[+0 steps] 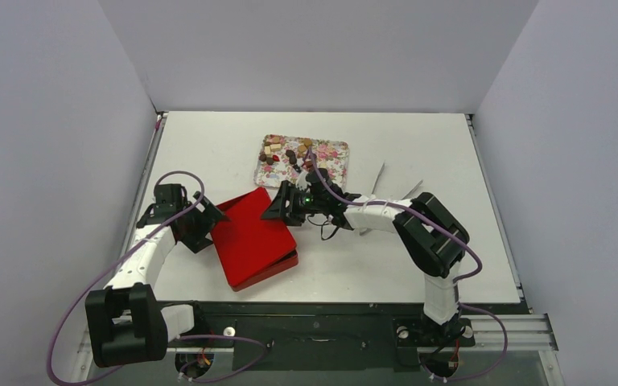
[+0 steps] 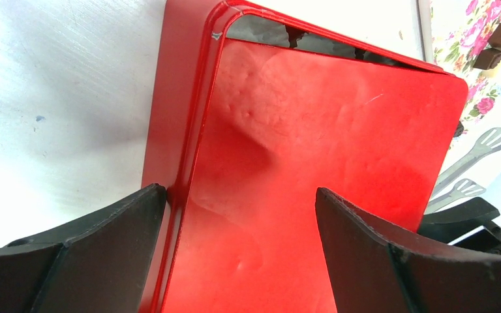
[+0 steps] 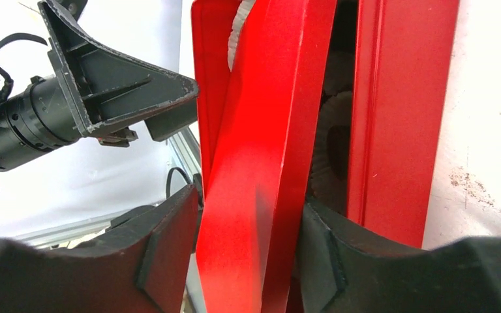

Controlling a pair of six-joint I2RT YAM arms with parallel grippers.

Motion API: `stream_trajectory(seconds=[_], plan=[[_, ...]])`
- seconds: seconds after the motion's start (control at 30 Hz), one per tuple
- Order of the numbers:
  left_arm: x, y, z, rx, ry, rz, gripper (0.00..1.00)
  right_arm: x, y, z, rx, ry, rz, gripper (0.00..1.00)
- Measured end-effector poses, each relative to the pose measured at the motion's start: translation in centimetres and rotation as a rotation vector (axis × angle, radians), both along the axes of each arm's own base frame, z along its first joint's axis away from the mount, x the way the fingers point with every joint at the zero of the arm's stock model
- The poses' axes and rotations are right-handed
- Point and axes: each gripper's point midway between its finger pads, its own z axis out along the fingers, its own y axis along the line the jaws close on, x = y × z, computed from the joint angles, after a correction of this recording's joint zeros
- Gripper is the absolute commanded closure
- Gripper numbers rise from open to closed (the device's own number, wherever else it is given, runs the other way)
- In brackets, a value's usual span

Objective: Pack the chocolate
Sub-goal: Pick up the box lid from the center of the board.

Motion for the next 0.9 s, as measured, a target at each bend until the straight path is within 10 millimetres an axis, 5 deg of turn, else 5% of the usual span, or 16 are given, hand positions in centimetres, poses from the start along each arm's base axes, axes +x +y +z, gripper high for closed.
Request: stream_trajectory(seconds=[0.27, 0.53, 0.9], plan=[[0.0, -0.1, 0.1, -0.005, -0.002, -0.004, 0.18, -0.2, 0.6, 0.8, 0.054, 0.039, 0.007, 0.99], [0.6, 0.4, 1.5, -0.006, -0.016, 0.001, 0.17, 0.0, 1.3, 3.0, 0.143, 0.064, 0.0, 1.0], [2.9, 2.0, 7.1, -0.012, -0.136, 0.022, 0.15, -0.2, 2.1, 6.9, 0.312, 0.08, 0.017, 1.0]])
